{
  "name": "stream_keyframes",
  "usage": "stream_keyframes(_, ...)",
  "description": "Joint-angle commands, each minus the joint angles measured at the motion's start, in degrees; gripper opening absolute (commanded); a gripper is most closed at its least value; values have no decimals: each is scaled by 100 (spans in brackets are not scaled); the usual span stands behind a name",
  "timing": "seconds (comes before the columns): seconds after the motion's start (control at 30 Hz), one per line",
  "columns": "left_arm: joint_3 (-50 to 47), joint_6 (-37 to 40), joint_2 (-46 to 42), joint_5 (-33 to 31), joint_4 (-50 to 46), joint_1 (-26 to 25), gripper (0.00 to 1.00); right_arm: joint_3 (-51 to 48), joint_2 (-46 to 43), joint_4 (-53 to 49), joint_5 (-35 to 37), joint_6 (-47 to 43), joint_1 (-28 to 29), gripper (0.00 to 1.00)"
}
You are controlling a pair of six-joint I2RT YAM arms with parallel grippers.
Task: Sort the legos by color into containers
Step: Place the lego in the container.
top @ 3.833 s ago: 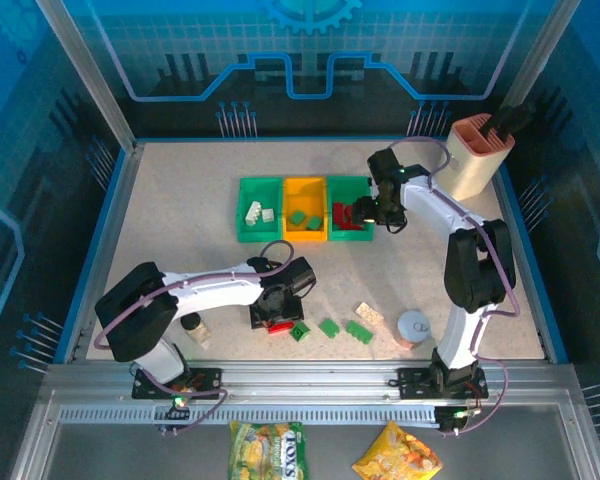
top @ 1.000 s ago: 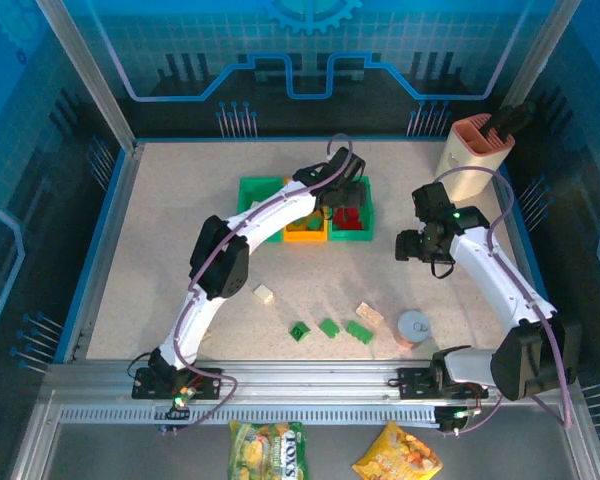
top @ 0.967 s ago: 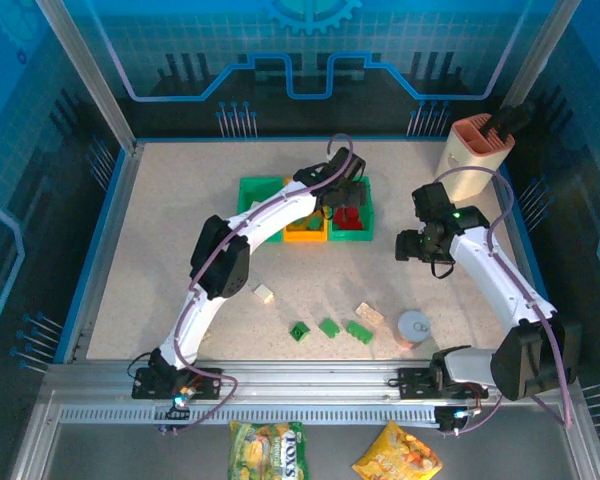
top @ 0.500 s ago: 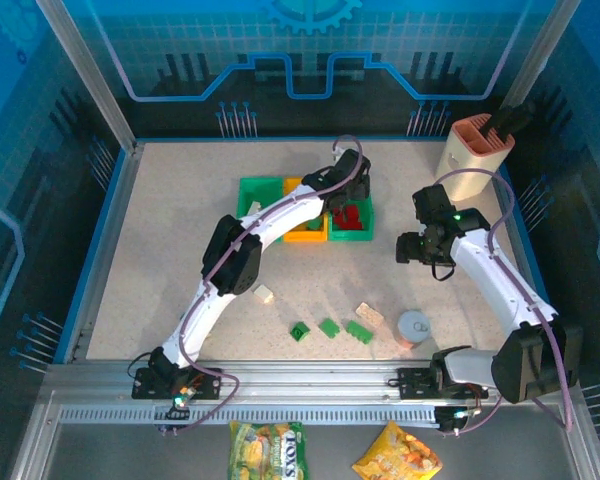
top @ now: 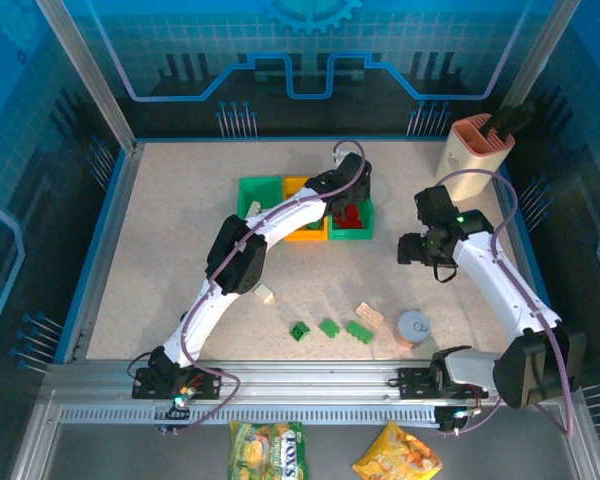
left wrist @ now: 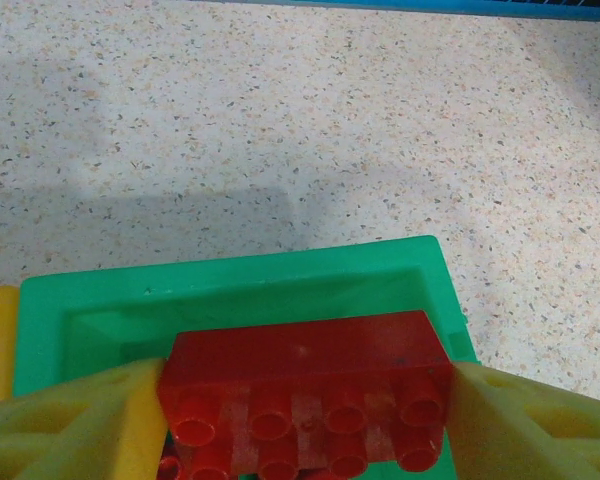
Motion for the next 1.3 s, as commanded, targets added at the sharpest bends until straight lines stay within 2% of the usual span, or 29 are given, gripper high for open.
stream_keyframes(0.0,152,13,40,-23,-74,14,72,44,-156,-158,53,-26,-88,78)
stream_keyframes(0.2,9,61,-172,-22,-59,-18,76,76,-165,-144,10,-35,-87,78)
stream_keyframes(0.5,-397,131,-685,203,-3,-18,74,114,-205,-145,-71,-42,-87,78)
stream_keyframes(0.83,-1629,453,-1740,860,-307,1,73,44,-81,-62,-308,-102,16,77)
stream_keyframes(1.13,-2885,401,-2848,1683,-778,296,72,48,137,-43,-501,-205,588,75)
stream_keyframes(1.27,-3311,528,-3383,1709,-1259,378,72,82,264,-65,-475,-220,923,75)
